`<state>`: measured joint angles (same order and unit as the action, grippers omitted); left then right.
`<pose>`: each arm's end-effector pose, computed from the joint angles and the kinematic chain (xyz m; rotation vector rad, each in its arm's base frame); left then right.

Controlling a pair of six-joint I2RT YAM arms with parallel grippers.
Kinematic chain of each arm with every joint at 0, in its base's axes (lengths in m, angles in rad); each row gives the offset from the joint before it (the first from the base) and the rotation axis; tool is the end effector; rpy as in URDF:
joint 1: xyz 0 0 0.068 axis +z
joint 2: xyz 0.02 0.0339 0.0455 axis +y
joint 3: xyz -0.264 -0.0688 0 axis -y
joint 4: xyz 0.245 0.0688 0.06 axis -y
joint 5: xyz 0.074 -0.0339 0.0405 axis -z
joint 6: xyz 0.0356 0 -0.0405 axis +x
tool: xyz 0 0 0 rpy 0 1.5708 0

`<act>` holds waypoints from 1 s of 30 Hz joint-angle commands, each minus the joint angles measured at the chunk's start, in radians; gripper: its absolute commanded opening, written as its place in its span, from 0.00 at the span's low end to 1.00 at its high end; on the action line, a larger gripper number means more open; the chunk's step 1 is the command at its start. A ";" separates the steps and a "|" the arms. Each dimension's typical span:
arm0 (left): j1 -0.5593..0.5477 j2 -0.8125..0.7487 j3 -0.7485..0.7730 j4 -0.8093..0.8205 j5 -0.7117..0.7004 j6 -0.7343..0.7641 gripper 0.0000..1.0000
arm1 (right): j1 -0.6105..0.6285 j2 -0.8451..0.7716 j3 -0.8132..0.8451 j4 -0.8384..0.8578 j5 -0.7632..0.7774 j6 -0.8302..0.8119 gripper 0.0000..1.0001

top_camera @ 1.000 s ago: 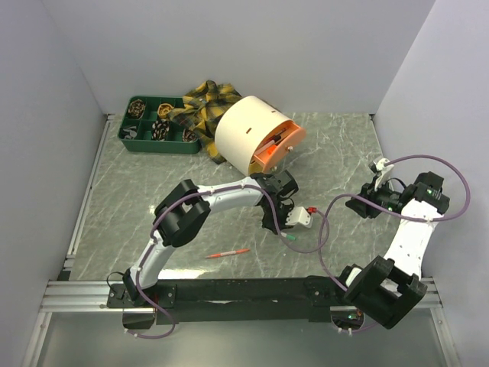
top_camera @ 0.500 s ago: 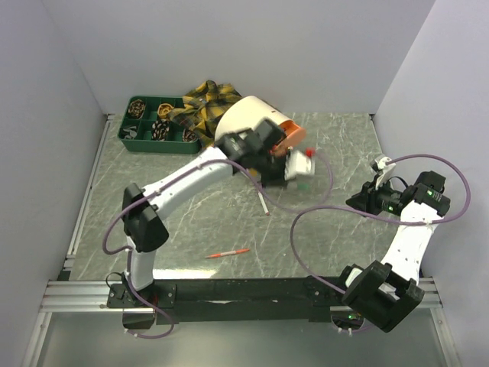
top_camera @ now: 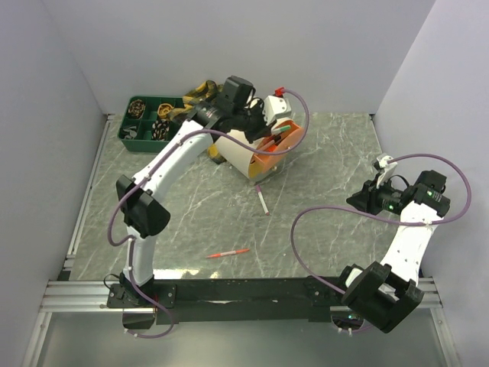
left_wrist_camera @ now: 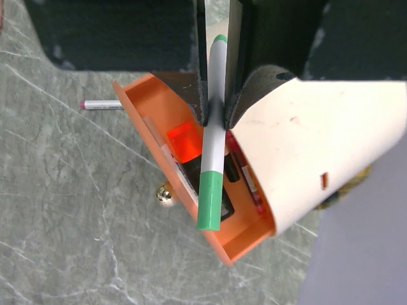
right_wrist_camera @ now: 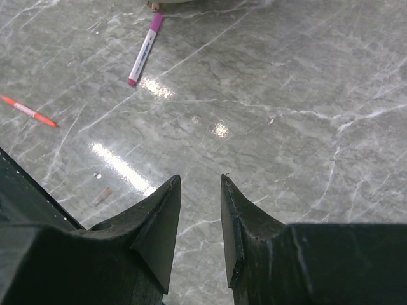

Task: Sort the stationery into containers
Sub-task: Place the pen in the drawer.

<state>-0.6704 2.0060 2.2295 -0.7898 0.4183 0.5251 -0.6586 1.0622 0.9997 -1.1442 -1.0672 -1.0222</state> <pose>0.3411 -0.2889 0.4085 1.3933 1.6086 -0.5318 0.1553 -0.0807 0.3035 -0.5954 1.9942 0.5317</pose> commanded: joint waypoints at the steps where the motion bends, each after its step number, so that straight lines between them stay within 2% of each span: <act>1: -0.003 0.034 0.048 0.037 0.016 -0.068 0.01 | 0.004 -0.015 0.037 0.020 -0.030 0.005 0.38; 7: -0.003 0.053 0.055 0.073 0.010 -0.126 0.02 | 0.002 -0.013 0.014 0.029 -0.031 0.007 0.38; 8: -0.003 0.053 0.055 0.083 0.002 -0.140 0.13 | 0.002 -0.014 0.014 0.028 -0.031 0.005 0.38; 9: -0.003 0.051 0.055 0.093 -0.010 -0.157 0.20 | 0.002 -0.010 0.014 0.027 -0.031 0.005 0.38; 12: -0.003 0.043 0.055 0.110 -0.029 -0.181 0.36 | 0.004 -0.002 0.014 0.021 -0.027 -0.006 0.38; 20: -0.003 -0.065 0.050 0.150 -0.046 -0.218 0.59 | 0.004 0.021 0.033 0.049 -0.034 0.028 0.38; 22: -0.003 -0.130 -0.040 0.171 -0.018 -0.176 0.63 | 0.004 0.024 0.037 0.041 -0.033 0.024 0.38; 23: -0.003 -0.232 -0.110 0.202 0.002 -0.157 0.67 | 0.002 0.025 0.037 0.037 -0.030 0.014 0.38; 24: -0.003 -0.292 -0.283 0.249 0.081 -0.114 0.69 | 0.002 0.021 0.036 0.034 -0.022 0.011 0.38; 25: -0.003 -0.353 -0.376 0.254 0.135 0.036 0.70 | 0.002 0.021 0.030 0.029 -0.019 0.005 0.38; 26: -0.004 -0.465 -0.466 0.258 0.170 0.120 0.73 | 0.002 0.018 0.028 0.023 -0.013 -0.010 0.38; 27: -0.005 -0.516 -0.625 0.258 0.218 0.195 0.75 | 0.002 0.016 0.025 0.018 -0.011 -0.019 0.38; 28: -0.005 -0.559 -0.692 0.232 0.233 0.354 0.77 | 0.004 0.013 0.019 0.009 -0.005 -0.029 0.38; 30: -0.008 -0.642 -0.821 0.158 0.258 0.513 0.80 | 0.004 0.007 0.013 0.005 0.000 -0.052 0.38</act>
<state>-0.6693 1.5211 1.6108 -0.5819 0.5259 0.6289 -0.6586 1.0870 1.0000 -1.1252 -1.0645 -1.0256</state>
